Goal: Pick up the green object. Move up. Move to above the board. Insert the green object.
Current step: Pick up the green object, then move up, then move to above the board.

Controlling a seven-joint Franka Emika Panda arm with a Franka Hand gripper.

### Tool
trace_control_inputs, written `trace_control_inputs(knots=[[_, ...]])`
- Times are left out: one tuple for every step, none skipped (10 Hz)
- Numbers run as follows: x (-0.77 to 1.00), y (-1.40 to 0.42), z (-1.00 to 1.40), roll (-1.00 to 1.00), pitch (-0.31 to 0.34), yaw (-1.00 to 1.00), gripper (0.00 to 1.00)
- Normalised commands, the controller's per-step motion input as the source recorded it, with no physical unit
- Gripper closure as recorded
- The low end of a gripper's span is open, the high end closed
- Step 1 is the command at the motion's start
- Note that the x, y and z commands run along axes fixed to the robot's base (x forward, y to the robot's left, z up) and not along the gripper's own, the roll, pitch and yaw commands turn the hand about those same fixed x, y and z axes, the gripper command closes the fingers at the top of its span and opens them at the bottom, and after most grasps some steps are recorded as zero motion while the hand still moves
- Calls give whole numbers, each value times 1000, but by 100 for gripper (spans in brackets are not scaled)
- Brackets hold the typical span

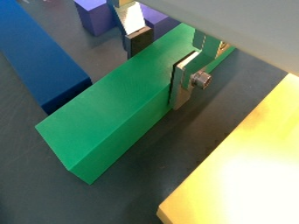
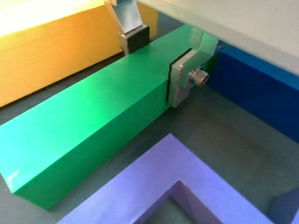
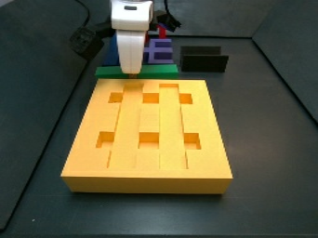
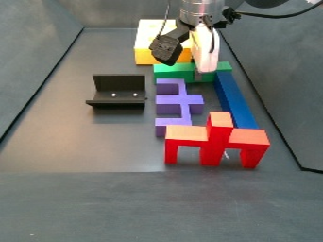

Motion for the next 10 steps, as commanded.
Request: trace_control_inputs(knots=[[0,0,0,0,0,0,100],[0,0,833,0,0,0,100],[-8,-6,811,-2,10,-47,100],[-49,-16,513,-33,56,-45,100],[-37,-6,306,-56,49,-29,100],[0,0,1400,0,0,0,100],[-4,3,1400,0,8,11,100],[-41,-3,1400,-38,23,2,100],[-13,8,1400,-83,13,1,100],[-1,5,1400,-90,37,-7,100]])
